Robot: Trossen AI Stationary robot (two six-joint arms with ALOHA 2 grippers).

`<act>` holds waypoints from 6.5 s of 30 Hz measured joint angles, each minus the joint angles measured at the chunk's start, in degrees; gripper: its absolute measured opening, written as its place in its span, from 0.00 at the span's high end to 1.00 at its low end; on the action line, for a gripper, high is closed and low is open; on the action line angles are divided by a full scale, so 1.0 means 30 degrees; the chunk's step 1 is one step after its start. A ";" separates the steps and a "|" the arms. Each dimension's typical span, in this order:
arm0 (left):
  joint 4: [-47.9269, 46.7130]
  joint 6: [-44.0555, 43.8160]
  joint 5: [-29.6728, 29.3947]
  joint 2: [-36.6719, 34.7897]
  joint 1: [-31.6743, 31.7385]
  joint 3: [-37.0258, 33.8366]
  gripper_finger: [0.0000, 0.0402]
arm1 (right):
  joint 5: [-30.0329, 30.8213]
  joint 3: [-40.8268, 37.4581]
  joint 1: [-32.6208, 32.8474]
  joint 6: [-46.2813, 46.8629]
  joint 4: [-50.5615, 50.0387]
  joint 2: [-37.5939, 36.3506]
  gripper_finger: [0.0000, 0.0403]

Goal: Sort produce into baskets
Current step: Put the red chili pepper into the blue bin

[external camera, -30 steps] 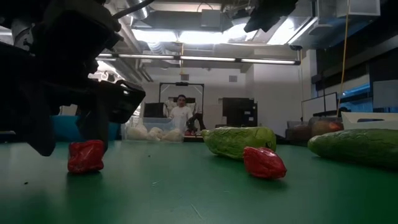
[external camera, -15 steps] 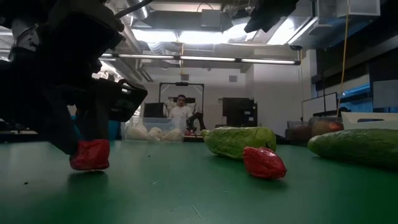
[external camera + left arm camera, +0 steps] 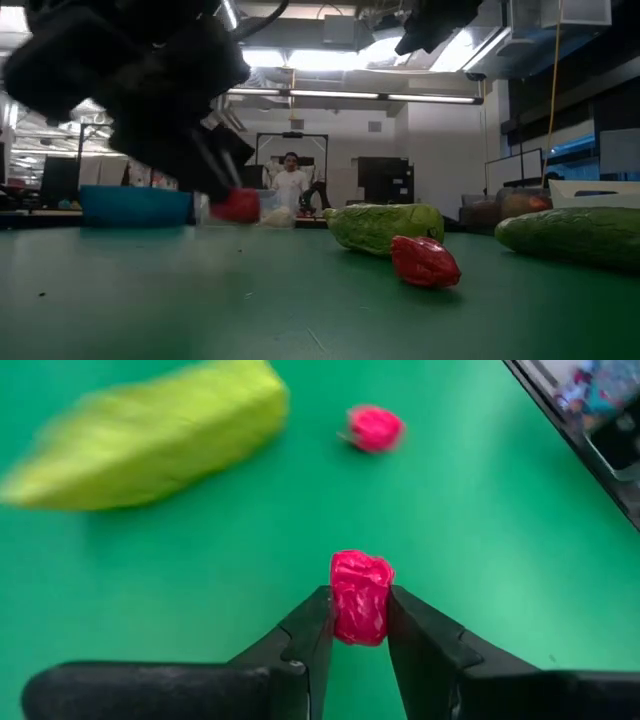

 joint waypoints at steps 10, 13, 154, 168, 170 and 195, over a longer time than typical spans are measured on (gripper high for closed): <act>-0.4679 -0.0268 -0.3570 -0.4739 0.2181 0.0007 0.78 | -0.0006 0.0000 -0.0002 -0.0107 -0.0244 0.0000 1.00; -0.6391 -0.0757 -0.6468 -0.6469 0.2725 0.0007 0.78 | 0.0000 0.0000 -0.0002 -0.0107 -0.0224 0.0000 1.00; 0.4240 0.9417 0.7679 0.2781 0.2340 0.4540 0.59 | -0.1421 -0.0049 0.0005 0.1352 -0.1517 -0.9908 1.00; 0.4141 1.0304 0.6547 0.7473 0.1361 0.7858 0.59 | -0.2583 -0.1545 0.0005 0.2945 0.0126 -0.9967 1.00; 0.3808 1.0513 0.6573 0.8186 0.1290 0.8227 0.59 | -0.2598 -0.1545 0.0010 0.2945 0.0111 -0.9959 1.00; 0.1454 1.1499 0.3458 0.9033 0.0636 0.8786 0.59 | -0.2594 -0.1545 0.0005 0.3018 -0.0136 -1.0047 1.00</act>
